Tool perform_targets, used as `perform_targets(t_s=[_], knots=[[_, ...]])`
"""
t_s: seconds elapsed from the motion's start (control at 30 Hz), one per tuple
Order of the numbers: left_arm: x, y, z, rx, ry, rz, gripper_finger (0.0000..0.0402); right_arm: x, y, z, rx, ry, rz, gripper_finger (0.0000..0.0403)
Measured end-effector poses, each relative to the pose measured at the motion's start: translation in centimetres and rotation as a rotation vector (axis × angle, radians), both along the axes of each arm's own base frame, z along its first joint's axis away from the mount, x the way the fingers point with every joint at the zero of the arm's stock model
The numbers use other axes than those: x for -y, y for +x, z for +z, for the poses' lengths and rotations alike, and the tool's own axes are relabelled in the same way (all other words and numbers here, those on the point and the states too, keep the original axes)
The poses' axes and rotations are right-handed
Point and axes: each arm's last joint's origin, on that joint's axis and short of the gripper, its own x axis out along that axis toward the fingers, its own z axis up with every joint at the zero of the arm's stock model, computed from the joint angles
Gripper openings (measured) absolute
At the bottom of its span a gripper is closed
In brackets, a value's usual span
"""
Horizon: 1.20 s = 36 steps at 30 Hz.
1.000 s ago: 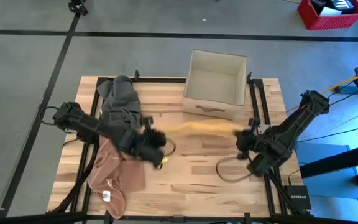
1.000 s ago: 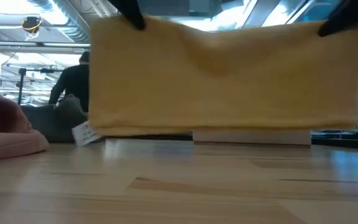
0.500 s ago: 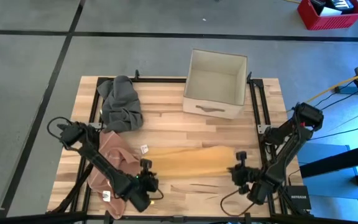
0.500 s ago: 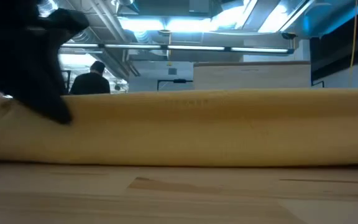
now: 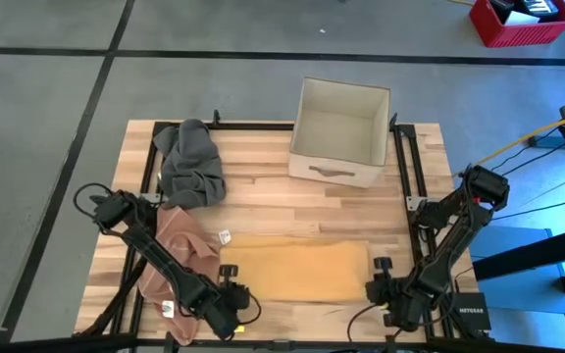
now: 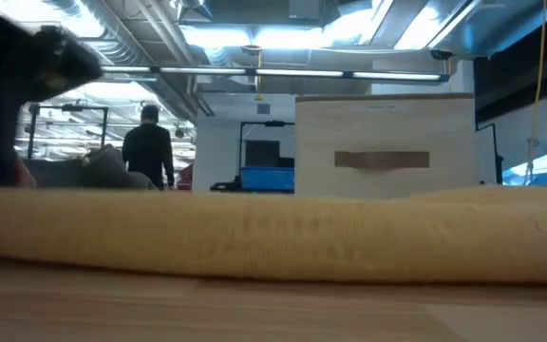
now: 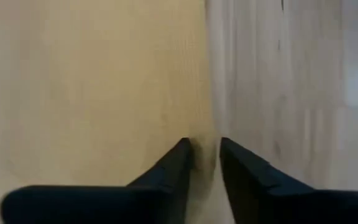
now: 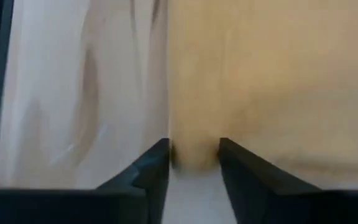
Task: Fold towel
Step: Fold the yellow towel
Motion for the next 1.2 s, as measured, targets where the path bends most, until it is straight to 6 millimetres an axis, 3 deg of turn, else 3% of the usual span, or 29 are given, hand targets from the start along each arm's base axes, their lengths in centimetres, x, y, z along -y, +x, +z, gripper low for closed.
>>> perform_targets(t_s=[0.17,0.23,0.33,0.47,0.57,0.73,0.9,1.03,1.2], knots=[[-0.1,1.0,1.4,-0.233,-0.288,-0.005,0.0146,-0.3,0.5,1.7,-0.228,0.101,-0.048,0.0191],[-0.2,1.4,2.4,-0.277,-0.322,0.003,0.0157,-0.2,1.0,2.7,-0.285,0.104,-0.076,0.0199],[-0.8,1.9,4.3,-0.179,-0.202,-0.017,0.016,0.1,2.0,4.2,-0.229,0.045,-0.065,0.02],[-2.9,1.8,6.3,0.05,0.121,0.04,0.0151,1.0,2.8,5.4,0.024,-0.18,-0.004,0.0191],[-5.4,1.6,6.8,0.052,0.217,0.111,0.0144,2.8,3.1,6.3,0.133,-0.311,-0.028,0.0184],[-9.4,1.9,5.6,-0.057,0.073,0.178,0.0139,7.3,2.8,7.0,0.114,-0.302,-0.123,0.0182],[-12.0,1.3,2.4,-0.126,-0.002,0.188,0.0139,11.1,2.4,5.5,0.051,-0.07,-0.231,0.0182],[-12.7,0.4,0.8,-0.147,-0.014,0.208,0.0139,13.1,2.4,3.6,0.049,0.053,-0.281,0.0195],[-12.3,0.1,0.8,-0.139,-0.037,0.196,0.0139,14.7,3.1,1.8,0.072,0.115,-0.302,0.0232]])
